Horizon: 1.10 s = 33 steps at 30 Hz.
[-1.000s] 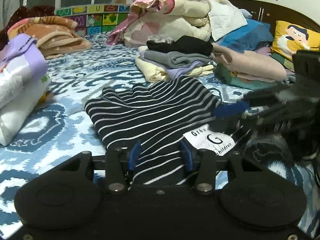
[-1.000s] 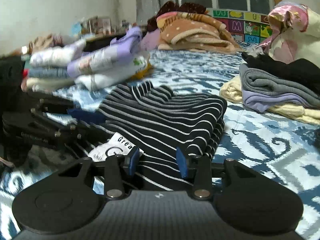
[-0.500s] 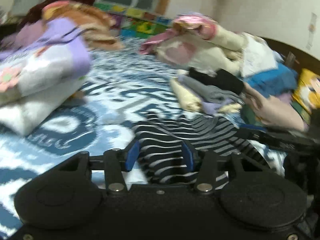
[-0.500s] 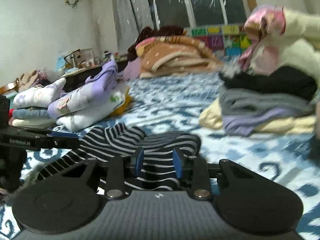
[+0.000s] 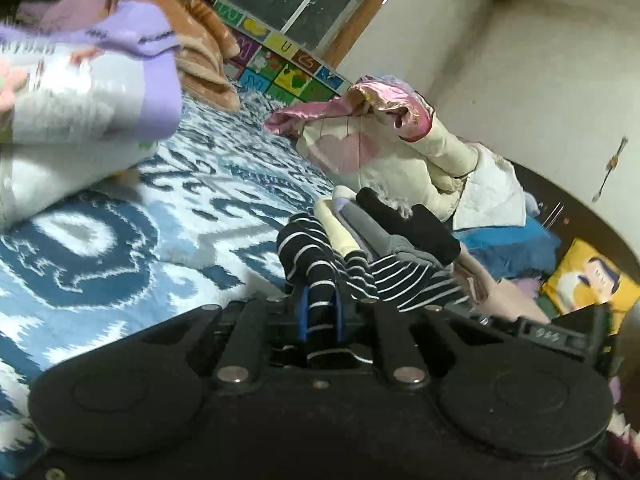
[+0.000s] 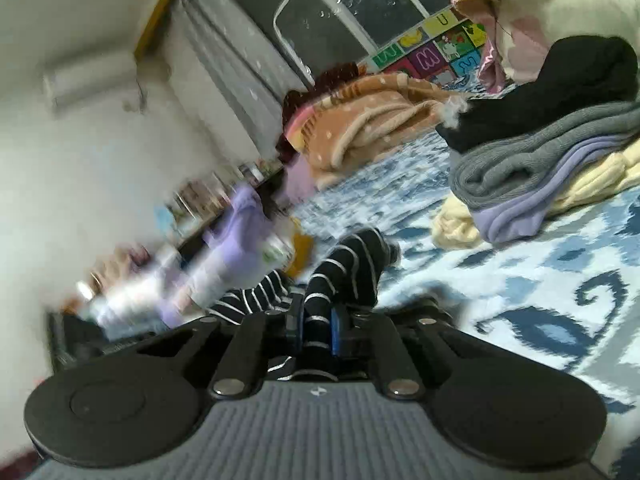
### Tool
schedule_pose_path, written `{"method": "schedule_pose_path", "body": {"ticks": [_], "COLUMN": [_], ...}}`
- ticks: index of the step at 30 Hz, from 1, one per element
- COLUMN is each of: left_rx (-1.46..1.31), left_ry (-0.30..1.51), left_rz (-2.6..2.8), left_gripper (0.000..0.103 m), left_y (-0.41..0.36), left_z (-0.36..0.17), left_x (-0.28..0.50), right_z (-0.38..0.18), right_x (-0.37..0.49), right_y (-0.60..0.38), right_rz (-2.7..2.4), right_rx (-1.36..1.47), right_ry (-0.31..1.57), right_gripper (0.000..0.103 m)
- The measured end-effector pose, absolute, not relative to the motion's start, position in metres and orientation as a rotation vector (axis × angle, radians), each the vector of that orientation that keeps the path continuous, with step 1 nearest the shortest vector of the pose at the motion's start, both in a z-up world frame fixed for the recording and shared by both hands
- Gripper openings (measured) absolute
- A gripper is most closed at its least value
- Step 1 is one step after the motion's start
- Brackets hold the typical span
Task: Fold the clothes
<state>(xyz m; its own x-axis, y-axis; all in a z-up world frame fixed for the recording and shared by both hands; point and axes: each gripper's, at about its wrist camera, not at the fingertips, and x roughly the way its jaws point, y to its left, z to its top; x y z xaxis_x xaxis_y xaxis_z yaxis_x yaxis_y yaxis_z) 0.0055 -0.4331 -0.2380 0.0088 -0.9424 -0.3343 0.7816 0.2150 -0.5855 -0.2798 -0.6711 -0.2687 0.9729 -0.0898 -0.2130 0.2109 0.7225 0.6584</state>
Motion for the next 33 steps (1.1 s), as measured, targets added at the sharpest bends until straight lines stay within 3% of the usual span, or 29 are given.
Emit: {"method": "schedule_pose_path", "body": {"ticks": [2,3,4,7,16,18,21,26,29,33], "left_rx": [-0.229,-0.221,-0.222,-0.211,-0.131,-0.051,-0.023,0.002,0.037,0.104], "left_ry": [0.876,0.900,0.885,0.817,0.609,0.651,0.735,0.684,0.605,0.539], "left_rz": [-1.319,-1.298,-1.295,-1.268,-1.372,-1.341,-1.290,-1.313,-1.400,-1.520], "left_gripper": [0.013,0.015,0.016,0.019,0.019,0.026,0.024,0.025,0.043,0.045], "left_y": [-0.444,-0.446,-0.445,-0.435,-0.440,-0.456,-0.465,-0.455,-0.437,-0.413], "left_z": [-0.254,-0.258,-0.255,-0.240,-0.220,-0.228,-0.245,-0.236,-0.217,-0.206], "left_x": [0.013,0.014,0.013,0.011,-0.014,-0.016,-0.007,-0.013,-0.027,-0.046], "right_z": [-0.301,-0.309,-0.314,-0.285,-0.250,-0.262,-0.277,-0.274,-0.258,-0.239], "right_x": [-0.275,-0.278,-0.283,-0.290,-0.269,-0.257,-0.252,-0.258,-0.268,-0.293], "right_y": [-0.691,-0.696,-0.700,-0.689,-0.647,-0.654,-0.679,-0.685,-0.672,-0.631], "right_rz": [-0.181,-0.195,-0.210,-0.279,-0.303,-0.320,-0.334,-0.317,-0.278,-0.195], "right_rx": [0.920,0.977,1.025,0.852,0.387,0.421,0.573,0.622,0.551,0.374], "right_ry": [0.287,0.287,0.271,0.262,0.237,0.312,0.346,0.308,0.273,0.307], "right_gripper": [0.020,0.019,0.025,0.033,0.030,0.030,0.019,0.019,0.023,0.023]}}
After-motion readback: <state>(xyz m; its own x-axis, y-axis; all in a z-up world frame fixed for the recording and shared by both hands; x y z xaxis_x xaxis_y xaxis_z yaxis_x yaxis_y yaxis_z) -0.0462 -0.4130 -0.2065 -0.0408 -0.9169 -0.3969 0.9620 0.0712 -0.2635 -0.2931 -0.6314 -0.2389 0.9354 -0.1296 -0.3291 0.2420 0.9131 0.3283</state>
